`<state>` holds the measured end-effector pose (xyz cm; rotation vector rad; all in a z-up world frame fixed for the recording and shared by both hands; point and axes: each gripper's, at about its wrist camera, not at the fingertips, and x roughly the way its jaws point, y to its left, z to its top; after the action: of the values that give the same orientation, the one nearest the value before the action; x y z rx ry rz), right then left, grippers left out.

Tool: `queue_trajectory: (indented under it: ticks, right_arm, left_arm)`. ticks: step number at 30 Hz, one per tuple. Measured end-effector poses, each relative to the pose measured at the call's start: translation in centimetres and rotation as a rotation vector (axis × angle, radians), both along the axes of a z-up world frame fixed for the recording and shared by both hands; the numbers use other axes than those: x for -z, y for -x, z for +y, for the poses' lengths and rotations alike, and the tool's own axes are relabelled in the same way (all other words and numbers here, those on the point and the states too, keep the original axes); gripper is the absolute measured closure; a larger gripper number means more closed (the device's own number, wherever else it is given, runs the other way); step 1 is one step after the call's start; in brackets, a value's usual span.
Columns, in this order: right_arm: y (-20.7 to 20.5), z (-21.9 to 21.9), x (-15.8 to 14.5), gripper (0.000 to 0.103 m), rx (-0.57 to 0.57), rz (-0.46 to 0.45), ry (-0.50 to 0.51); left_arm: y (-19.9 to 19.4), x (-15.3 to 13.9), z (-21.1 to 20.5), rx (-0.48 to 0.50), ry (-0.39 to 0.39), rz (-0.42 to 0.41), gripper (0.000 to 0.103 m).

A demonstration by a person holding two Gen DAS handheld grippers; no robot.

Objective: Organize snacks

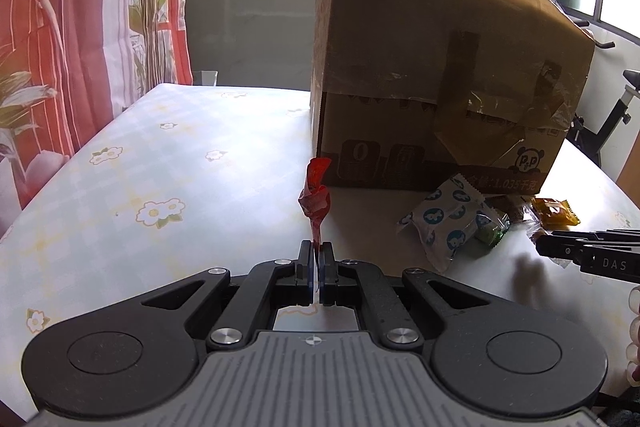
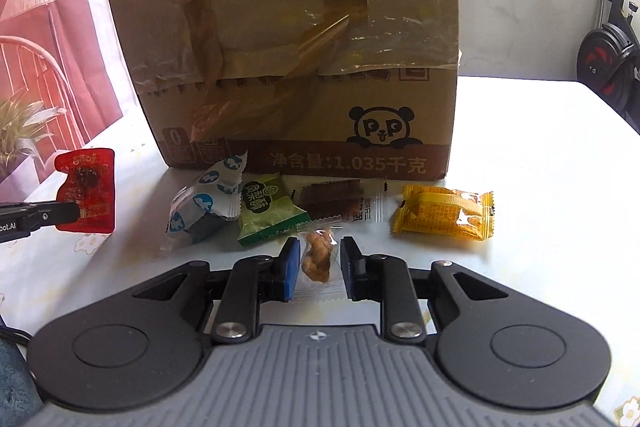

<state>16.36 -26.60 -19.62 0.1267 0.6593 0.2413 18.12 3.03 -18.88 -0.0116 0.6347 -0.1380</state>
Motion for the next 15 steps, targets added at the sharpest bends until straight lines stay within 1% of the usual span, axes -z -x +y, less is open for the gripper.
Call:
queue_trajectory:
  ticks: [4,6,8,9,11,15]
  right_arm:
    - [0.1,0.0,-0.2,0.079,-0.003,-0.014,-0.005]
    - [0.1,0.1,-0.2,0.079,-0.006,-0.017,-0.008]
    - [0.1,0.2,-0.1,0.079,-0.010,-0.013,-0.006]
    - [0.1,0.2,-0.1,0.079,-0.011,-0.013,-0.006]
    - [0.3,0.1,-0.1,0.079,-0.012,-0.015,-0.006]
    - [0.2,-0.1,0.1,0.079,-0.003,-0.007,-0.015]
  left_arm:
    - [-0.2,0.0,-0.1,0.006,-0.015,-0.010,0.099]
    - [-0.9,0.4,-0.3,0.020,-0.022,0.017,0.099]
    - [-1.8,0.8,-0.2,0.035,0.018,0.054,0.097]
    - [-2.2,0.8,-0.2,0.028,0.023,0.058,0.094]
    - [-2.9,0.9,-0.1,0.000,0.000,0.045,0.082]
    - [-4.7,0.9,0.7,-0.041,0.004,0.056,0.076]
